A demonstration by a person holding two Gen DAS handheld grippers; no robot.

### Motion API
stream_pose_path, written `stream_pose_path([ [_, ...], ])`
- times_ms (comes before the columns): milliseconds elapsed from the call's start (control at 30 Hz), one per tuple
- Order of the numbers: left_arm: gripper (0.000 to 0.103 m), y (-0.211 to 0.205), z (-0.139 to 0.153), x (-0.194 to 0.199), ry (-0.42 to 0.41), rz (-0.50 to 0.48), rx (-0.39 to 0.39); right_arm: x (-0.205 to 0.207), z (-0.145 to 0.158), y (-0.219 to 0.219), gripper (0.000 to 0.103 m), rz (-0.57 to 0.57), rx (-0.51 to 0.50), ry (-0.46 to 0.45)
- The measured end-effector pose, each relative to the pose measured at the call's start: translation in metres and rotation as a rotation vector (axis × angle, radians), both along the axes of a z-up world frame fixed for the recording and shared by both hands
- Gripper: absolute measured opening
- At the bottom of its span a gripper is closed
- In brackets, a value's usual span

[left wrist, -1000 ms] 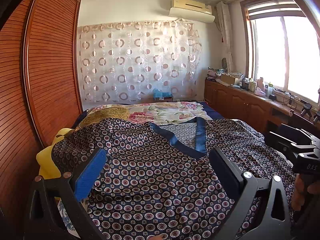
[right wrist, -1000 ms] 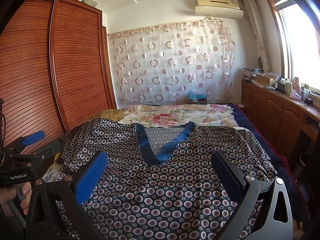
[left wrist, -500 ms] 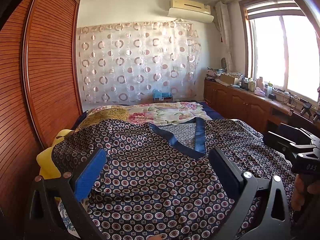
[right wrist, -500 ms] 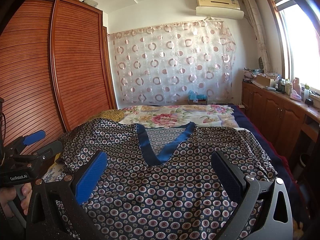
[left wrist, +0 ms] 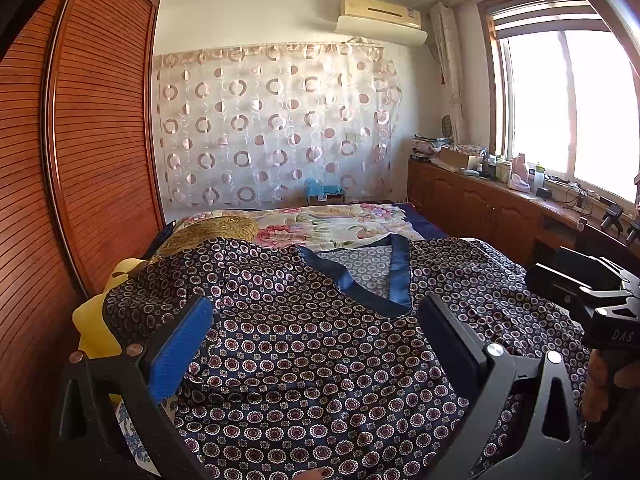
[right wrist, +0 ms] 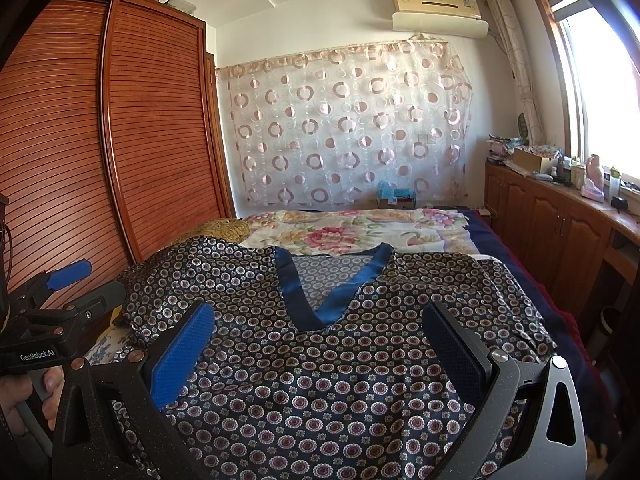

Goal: Fold small clothes

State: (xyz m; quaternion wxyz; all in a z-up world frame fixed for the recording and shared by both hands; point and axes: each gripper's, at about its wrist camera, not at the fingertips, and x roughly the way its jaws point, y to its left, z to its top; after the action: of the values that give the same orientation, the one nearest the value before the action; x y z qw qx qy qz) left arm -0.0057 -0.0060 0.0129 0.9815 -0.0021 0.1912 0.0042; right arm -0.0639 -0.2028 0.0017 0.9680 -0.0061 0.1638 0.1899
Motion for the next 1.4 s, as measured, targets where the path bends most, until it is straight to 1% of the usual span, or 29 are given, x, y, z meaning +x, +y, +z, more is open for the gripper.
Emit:
stream_pose_path([
  [200, 0.103, 0.003, -0.006, 0.003, 0.003, 0.003, -0.006, 0.005, -0.004, 0.003, 0.103, 0.004, 0.0, 0.006],
  [400, 0.103, 0.012, -0.019, 0.027, -0.005, 0.041, 0.007, 0.02, -0.011, 0.008, 0.103, 0.017, 0.011, 0.015],
  [500, 0.103, 0.02, -0.027, 0.038, -0.005, 0.062, 0.005, 0.026, -0.012, 0.011, 0.103, 0.004, -0.006, 0.001],
  [700, 0.103, 0.043, -0.037, 0.057, 0.006, 0.115, 0.033, 0.045, -0.015, 0.023, 0.103, 0.008, -0.031, -0.004],
  [867, 0.103, 0.072, -0.036, 0.069, 0.064, 0.099, 0.045, 0.058, -0.017, 0.04, 0.103, 0.038, -0.058, -0.002],
  [1067, 0.103, 0.104, -0.035, 0.071, 0.121, 0.073, 0.066, 0.082, -0.013, 0.056, 0.103, 0.093, -0.081, 0.014],
  [1200, 0.103, 0.134, -0.042, 0.069, 0.183, 0.054, 0.037, 0.098, -0.013, 0.064, 0.102, 0.172, -0.072, 0.057],
  [1233, 0.101, 0.141, -0.044, 0.068, 0.199, 0.052, 0.03, 0.102, -0.013, 0.068, 0.101, 0.19, -0.075, 0.075],
  [1267, 0.098, 0.149, -0.047, 0.067, 0.215, 0.049, 0.023, 0.107, -0.014, 0.072, 0.1, 0.209, -0.083, 0.092],
  [1333, 0.096, 0.164, -0.052, 0.065, 0.25, 0.054, 0.01, 0.113, -0.017, 0.078, 0.096, 0.244, -0.101, 0.119],
  [1400, 0.096, 0.181, -0.06, 0.063, 0.294, 0.053, -0.02, 0.119, -0.022, 0.085, 0.092, 0.272, -0.13, 0.154],
])
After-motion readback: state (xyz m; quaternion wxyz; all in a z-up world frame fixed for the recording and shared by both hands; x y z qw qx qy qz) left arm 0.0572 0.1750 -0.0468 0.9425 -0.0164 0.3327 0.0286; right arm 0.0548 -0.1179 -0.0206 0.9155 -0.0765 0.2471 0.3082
